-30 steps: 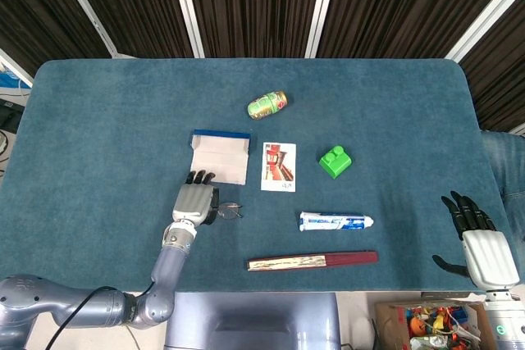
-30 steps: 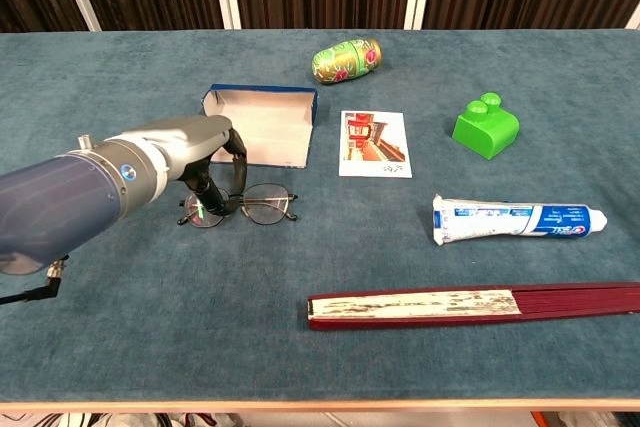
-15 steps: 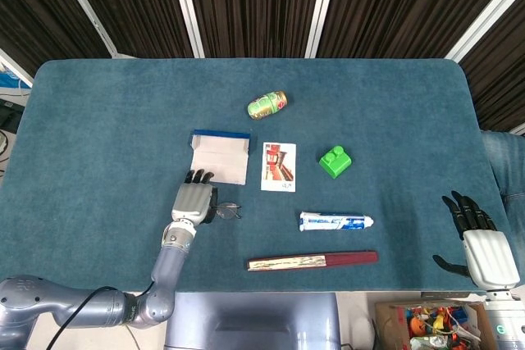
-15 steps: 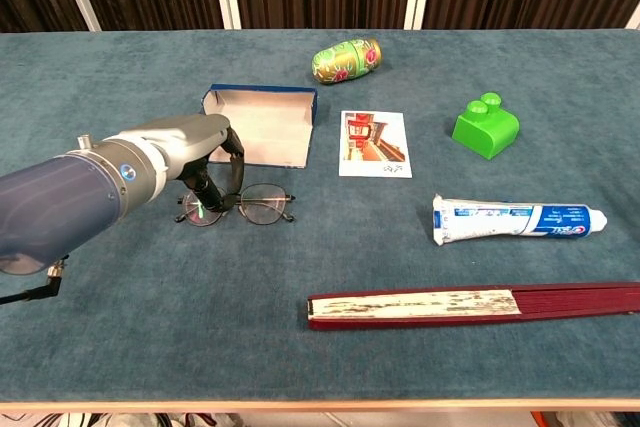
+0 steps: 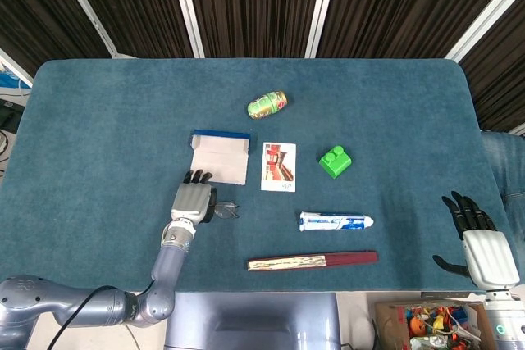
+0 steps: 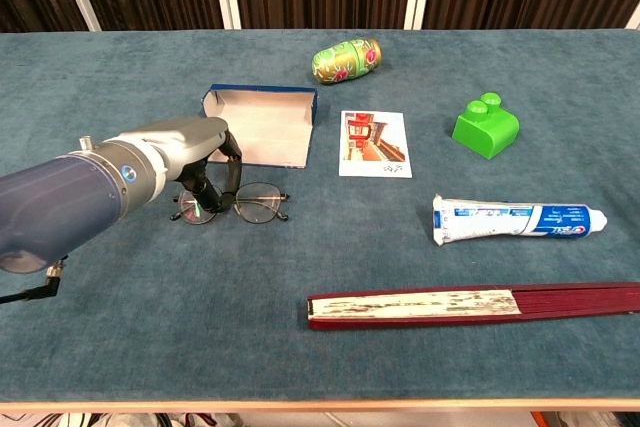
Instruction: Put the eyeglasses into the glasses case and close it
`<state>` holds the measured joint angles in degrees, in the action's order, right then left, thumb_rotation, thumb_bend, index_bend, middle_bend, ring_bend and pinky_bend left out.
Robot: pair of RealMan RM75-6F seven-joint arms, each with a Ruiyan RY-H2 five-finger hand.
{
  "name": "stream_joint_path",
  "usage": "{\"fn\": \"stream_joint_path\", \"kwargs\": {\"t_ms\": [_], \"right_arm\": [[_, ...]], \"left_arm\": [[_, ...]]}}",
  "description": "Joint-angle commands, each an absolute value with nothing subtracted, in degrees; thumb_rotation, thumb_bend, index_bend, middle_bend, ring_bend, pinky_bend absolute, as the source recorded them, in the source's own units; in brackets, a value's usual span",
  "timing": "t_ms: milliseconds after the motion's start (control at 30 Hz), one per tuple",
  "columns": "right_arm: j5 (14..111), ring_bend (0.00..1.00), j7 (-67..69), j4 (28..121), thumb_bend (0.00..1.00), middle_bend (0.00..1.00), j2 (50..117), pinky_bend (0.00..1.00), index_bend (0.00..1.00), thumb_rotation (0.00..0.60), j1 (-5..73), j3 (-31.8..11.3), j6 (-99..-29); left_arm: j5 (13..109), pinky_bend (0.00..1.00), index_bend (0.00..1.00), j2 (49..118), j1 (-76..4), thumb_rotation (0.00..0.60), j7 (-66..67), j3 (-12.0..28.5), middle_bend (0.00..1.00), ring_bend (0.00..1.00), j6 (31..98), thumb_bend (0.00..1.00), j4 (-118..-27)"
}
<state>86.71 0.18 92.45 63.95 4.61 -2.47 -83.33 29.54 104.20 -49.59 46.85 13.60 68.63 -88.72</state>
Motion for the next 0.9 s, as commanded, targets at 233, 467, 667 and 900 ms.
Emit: {"fn": "stream_joint_path", "kwargs": {"t_ms": [233,467,667,900], "right_arm": [[86.7,0.04,0.4,92.5,0.05,0.0,63.9,0.18,0.05,0.6,4.6,-2.5,-83.3],[86.7,0.04,0.4,92.5,0.05,0.0,63.9,0.18,0.05,0.6,4.6,-2.4,-83.3],[86.7,0.04,0.4,92.5,0.05,0.0,63.9,0.18,0.05,0.6,4.6,-2.4,-83.3],[86.7,0.04,0.5,92.6,0.05,0.0,63.8,0.18,0.05,0.6,4.6,-2.4,-83.2]], "left_arm": [[29.5,0.0,0.57,103.8,-49.4,0.6,46.5,14.0,0.14,0.0,68.7,0.43,-89.0],[28.5,0.0,0.57,103.0,-49.7,0.6,48.0,14.8,0.14,0.0,70.0,0.43,-90.1],[27.0,0.0,0.57,102.6,-50.9,0.6,51.1,15.9,0.13,0.0,71.9,0.43,-91.1],[25.2,0.0,0.57,102.9,-53.5,0.6,55.1,18.7,0.13,0.0,74.4,0.43,-90.0]]}}
